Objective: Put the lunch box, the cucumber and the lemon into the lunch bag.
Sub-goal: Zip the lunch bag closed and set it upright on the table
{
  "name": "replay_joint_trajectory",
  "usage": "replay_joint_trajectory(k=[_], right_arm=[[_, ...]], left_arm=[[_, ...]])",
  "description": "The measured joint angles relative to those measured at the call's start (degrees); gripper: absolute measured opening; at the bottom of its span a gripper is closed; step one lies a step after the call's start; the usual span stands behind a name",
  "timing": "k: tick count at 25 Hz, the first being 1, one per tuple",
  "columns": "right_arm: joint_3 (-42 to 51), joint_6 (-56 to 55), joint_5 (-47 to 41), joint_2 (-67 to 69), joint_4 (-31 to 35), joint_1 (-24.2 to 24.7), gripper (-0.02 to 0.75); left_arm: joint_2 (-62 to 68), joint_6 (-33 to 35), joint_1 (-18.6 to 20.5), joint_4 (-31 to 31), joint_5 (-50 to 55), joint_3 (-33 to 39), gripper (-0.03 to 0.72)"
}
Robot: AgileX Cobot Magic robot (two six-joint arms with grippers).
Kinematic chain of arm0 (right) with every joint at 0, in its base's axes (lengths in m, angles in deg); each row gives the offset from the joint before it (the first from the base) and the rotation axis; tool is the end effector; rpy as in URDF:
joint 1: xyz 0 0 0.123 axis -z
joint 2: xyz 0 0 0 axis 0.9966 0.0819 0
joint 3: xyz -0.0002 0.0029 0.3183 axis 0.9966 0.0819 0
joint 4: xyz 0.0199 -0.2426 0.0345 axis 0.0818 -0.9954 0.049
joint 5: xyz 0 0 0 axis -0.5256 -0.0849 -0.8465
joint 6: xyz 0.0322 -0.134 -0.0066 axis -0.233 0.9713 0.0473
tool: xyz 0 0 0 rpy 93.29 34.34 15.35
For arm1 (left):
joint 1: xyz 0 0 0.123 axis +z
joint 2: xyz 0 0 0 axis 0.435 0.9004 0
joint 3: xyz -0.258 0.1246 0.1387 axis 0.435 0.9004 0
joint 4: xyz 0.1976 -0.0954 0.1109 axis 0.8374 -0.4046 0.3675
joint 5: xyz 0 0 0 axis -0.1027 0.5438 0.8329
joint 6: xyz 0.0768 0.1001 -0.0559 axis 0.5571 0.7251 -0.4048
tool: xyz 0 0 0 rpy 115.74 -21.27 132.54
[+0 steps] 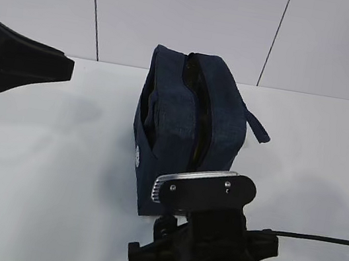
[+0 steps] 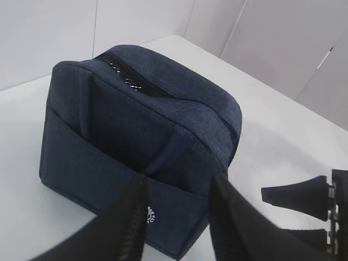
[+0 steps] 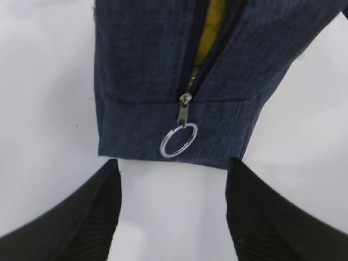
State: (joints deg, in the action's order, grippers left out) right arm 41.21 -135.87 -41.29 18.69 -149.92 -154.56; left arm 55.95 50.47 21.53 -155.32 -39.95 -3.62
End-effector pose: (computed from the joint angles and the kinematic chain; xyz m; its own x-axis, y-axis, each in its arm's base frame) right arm 0.2077 0.2430 0.1624 -0.4918 -0.1633 -0.8552 -0.1328 0.9848 -0.1116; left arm 0.2479 -0.1223 0.2883 -0.4093 0.0949 -0.9075 0.7482 0.6041 -0.2743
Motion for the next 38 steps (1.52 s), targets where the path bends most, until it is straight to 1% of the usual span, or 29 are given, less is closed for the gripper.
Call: replay_joint_trajectory(k=[7, 10, 16, 26, 38], right_arm=[[-0.3, 0.2, 4.8, 0.0, -1.1, 4.0, 0.463], [-0.3, 0.2, 7.3, 0.0, -2.6, 5.4, 0.463], [-0.4, 0.2, 9.1, 0.0, -5.5, 5.8, 0.463], [-3.3, -0.1, 13.3, 0.7, -5.3, 10.4, 0.463], [-4.5, -1.0, 15.1, 4.3, -4.9, 12.0, 0.463]], left_arm=[[0.0, 0.0, 0.0, -0.1, 0.6, 0.0, 0.276], [0.0, 0.0, 0.0, -0.2, 0.7, 0.0, 0.276], [0.0, 0.0, 0.0, -0.3, 1.3, 0.0, 0.276], [0.0, 0.0, 0.0, -0.3, 1.5, 0.0, 0.276], [0.0, 0.0, 0.0, -0.3, 2.1, 0.0, 0.276]])
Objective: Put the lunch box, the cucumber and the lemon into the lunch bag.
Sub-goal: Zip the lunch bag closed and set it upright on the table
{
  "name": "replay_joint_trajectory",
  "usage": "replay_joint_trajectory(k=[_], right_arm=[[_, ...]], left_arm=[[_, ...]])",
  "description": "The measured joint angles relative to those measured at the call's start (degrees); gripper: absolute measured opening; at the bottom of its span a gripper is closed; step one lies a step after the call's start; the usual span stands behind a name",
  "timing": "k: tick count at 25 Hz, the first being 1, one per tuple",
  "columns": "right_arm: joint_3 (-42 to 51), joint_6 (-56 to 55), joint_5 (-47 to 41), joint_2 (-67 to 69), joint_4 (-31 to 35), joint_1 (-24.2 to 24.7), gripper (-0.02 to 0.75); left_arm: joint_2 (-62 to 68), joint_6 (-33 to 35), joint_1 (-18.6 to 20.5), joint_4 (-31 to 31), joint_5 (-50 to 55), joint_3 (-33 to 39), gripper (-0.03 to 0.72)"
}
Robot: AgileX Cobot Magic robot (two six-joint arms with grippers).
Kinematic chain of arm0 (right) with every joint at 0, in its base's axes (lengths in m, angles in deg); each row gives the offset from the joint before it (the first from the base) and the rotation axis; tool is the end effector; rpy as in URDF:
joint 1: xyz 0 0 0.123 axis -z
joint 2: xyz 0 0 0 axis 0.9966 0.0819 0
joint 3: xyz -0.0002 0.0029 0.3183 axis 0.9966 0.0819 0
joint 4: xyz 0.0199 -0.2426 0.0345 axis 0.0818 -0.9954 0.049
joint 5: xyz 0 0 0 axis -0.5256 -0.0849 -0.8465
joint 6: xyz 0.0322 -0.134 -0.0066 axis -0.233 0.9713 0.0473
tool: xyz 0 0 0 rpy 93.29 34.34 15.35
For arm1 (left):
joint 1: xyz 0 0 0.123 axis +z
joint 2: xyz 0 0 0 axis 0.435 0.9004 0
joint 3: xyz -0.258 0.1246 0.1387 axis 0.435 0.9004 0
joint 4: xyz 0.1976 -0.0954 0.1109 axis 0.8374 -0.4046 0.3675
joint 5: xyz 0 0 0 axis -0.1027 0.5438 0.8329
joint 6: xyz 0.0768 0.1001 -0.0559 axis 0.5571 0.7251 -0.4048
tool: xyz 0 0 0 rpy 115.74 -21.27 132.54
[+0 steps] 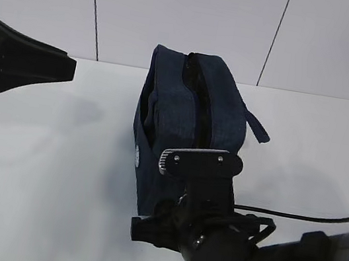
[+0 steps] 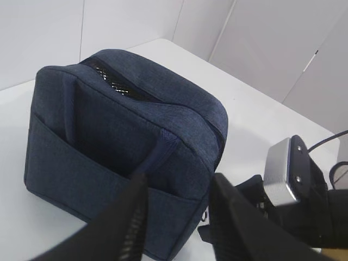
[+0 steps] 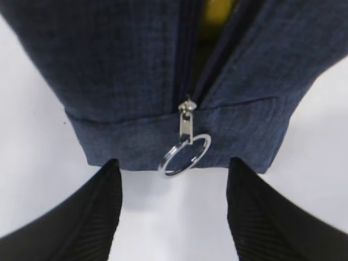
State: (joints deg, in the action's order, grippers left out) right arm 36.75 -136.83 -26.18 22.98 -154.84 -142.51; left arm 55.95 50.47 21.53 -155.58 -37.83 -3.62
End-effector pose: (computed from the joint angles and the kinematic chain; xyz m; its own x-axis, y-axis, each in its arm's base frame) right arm 0.2543 0.2440 0.1369 -0.6266 -0.0984 -0.7731 -0.1386 0.9903 -0.0136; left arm 0.2446 -0.1254 0.2908 -0.4071 0.0862 -0.9093 0.7655 0.5754 -0.2881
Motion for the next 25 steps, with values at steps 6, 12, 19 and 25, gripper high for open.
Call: replay_joint_trajectory(k=[6, 12, 19, 25], right_arm=[[-0.5, -0.5, 0.0, 0.0, 0.0, 1.2, 0.463], [-0.6, -1.3, 0.3, 0.2, 0.0, 2.2, 0.463], [-0.7, -2.3, 1.1, 1.2, 0.0, 2.6, 0.43], [-0.7, -3.0, 1.1, 1.2, 0.0, 2.7, 0.387]], left_arm=[[0.0, 0.0, 0.0, 0.0, 0.1, 0.0, 0.276], [0.0, 0.0, 0.0, 0.0, 0.1, 0.0, 0.276], [0.0, 0.0, 0.0, 0.0, 0.2, 0.0, 0.276], [0.0, 0.0, 0.0, 0.0, 0.4, 0.0, 0.276]])
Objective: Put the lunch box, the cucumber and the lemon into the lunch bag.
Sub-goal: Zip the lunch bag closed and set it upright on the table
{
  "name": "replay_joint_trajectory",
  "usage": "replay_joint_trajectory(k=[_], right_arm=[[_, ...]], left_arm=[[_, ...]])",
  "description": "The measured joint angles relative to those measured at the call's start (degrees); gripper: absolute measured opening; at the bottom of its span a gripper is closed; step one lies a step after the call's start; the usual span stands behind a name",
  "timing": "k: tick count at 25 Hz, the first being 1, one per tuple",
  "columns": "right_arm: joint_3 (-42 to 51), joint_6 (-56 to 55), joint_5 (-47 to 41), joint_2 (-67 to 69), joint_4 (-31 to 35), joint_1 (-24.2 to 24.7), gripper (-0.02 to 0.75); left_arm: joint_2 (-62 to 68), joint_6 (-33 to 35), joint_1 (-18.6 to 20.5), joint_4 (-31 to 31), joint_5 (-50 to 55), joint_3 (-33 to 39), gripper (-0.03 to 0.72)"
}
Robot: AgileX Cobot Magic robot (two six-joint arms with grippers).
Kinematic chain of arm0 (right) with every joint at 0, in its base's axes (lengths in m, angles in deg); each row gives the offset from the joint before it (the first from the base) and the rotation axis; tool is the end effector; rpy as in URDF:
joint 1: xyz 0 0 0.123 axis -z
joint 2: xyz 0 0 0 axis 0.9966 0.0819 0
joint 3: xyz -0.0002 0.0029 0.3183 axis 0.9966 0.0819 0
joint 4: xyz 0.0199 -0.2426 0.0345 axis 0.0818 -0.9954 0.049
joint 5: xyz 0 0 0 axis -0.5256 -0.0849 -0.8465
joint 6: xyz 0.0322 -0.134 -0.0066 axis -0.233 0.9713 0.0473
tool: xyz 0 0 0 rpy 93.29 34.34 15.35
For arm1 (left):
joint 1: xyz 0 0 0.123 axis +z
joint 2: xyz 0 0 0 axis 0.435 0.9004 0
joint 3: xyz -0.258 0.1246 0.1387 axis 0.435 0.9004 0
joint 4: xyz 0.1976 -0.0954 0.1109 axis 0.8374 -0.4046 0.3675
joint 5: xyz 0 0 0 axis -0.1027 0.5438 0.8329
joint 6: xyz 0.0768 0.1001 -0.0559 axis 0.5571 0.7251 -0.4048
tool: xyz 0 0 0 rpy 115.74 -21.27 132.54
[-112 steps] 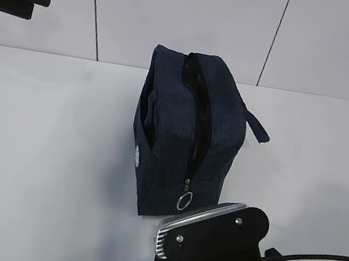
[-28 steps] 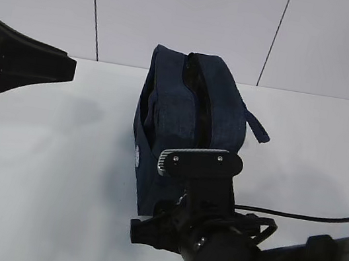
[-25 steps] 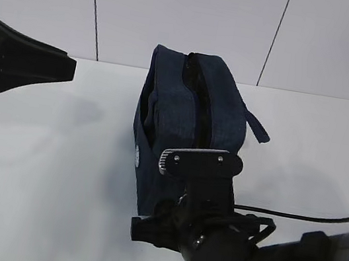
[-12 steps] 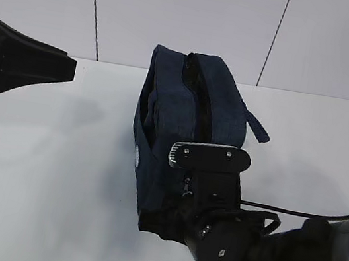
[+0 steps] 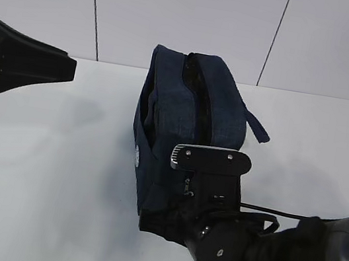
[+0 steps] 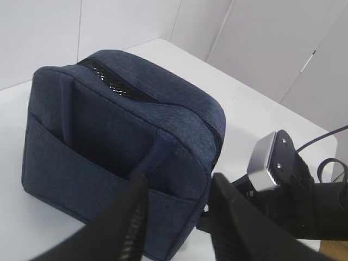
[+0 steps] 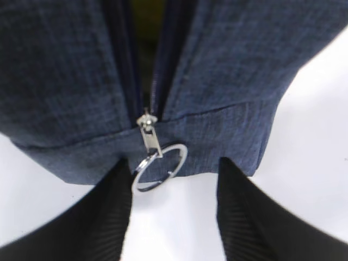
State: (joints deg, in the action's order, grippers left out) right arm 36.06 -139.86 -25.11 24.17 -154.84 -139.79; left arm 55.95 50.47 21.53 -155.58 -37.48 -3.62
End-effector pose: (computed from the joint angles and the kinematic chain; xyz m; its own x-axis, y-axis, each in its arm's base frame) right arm 0.2664 0.2363 0.1310 -0.6489 -0.0221 -0.7606 -0.0675 0.9973 0.0286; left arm 0.2440 -0.1259 0.2911 -0.4066 0.0855 -0.9096 0.7685 0.5704 -0.2899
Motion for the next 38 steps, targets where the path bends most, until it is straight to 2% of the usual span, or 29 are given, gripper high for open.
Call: replay_joint_trajectory(k=[5, 12, 25, 38], right_arm=[[0.0, 0.0, 0.0, 0.1, 0.0, 0.0, 0.285], [0.0, 0.0, 0.0, 0.1, -0.1, 0.0, 0.218], [0.0, 5.1, 0.0, 0.1, -1.7, 0.0, 0.008], [0.0, 11.5, 1.5, -0.1, -4.0, 0.0, 0.008]], left_arm=[[0.0, 0.0, 0.0, 0.0, 0.2, 0.0, 0.276], [0.0, 0.0, 0.0, 0.0, 0.3, 0.0, 0.275], [0.0, 0.0, 0.0, 0.0, 0.3, 0.0, 0.272], [0.0, 0.0, 0.0, -0.3, 0.3, 0.0, 0.268]])
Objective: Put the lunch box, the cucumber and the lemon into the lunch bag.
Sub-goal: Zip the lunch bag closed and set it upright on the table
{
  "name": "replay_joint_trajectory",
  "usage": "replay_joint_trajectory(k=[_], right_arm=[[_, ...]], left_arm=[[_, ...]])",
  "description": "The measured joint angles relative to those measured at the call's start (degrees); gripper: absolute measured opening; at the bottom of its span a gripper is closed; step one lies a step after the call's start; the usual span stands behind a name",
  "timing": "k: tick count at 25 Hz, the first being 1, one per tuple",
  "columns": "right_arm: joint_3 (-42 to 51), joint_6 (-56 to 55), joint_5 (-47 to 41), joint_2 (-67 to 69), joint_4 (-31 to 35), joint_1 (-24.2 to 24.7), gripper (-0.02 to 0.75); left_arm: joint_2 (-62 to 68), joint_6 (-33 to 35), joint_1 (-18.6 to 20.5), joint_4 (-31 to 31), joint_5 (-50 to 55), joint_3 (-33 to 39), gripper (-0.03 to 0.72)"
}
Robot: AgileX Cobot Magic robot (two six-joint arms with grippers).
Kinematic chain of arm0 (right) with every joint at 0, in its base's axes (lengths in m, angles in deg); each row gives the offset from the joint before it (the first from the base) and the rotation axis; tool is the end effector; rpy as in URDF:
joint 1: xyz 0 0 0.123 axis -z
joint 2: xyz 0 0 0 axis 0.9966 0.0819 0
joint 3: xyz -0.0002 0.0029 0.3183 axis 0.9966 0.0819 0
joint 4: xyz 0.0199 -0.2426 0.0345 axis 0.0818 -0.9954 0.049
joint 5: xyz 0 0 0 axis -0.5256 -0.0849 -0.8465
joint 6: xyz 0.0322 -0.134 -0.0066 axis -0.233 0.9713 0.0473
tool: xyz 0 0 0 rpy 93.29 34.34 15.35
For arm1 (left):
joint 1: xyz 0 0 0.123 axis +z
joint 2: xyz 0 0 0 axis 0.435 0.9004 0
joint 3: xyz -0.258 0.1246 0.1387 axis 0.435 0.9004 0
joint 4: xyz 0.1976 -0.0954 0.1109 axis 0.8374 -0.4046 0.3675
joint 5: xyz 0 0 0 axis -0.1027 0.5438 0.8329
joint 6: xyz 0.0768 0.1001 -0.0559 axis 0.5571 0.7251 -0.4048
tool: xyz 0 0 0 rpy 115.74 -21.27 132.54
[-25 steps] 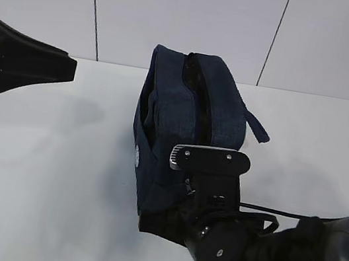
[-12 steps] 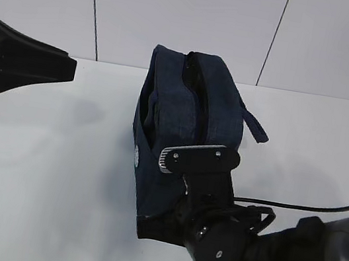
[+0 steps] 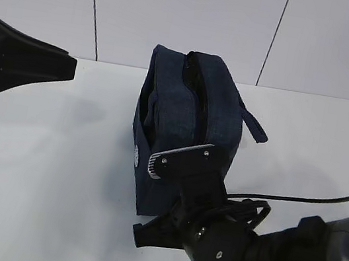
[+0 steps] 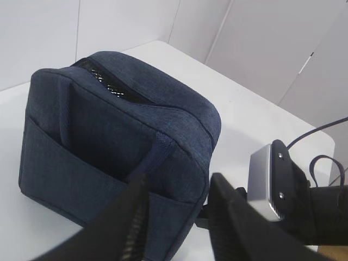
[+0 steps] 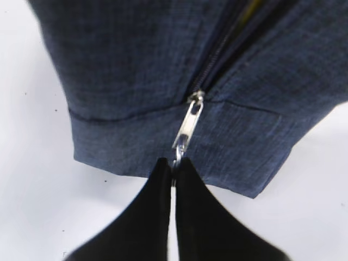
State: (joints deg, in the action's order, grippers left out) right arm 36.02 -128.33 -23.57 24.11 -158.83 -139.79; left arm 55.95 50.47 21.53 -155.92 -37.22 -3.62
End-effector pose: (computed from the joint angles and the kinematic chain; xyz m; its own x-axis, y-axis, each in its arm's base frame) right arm 0.2664 0.2430 0.1324 -0.5960 -0.2736 -0.7549 -0.2648 0.9545 -0.1370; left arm 0.2439 -0.1262 0.2919 -0.4069 0.0791 -0.9100 0.7688 0.5676 -0.2944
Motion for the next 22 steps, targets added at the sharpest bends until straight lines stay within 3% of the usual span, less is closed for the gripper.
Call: replay_joint_trajectory(k=[22], right_arm=[[0.0, 0.1, -2.3, 0.0, -0.2, 0.0, 0.045]], left_arm=[[0.0, 0.0, 0.0, -0.6, 0.9, 0.0, 0.268]])
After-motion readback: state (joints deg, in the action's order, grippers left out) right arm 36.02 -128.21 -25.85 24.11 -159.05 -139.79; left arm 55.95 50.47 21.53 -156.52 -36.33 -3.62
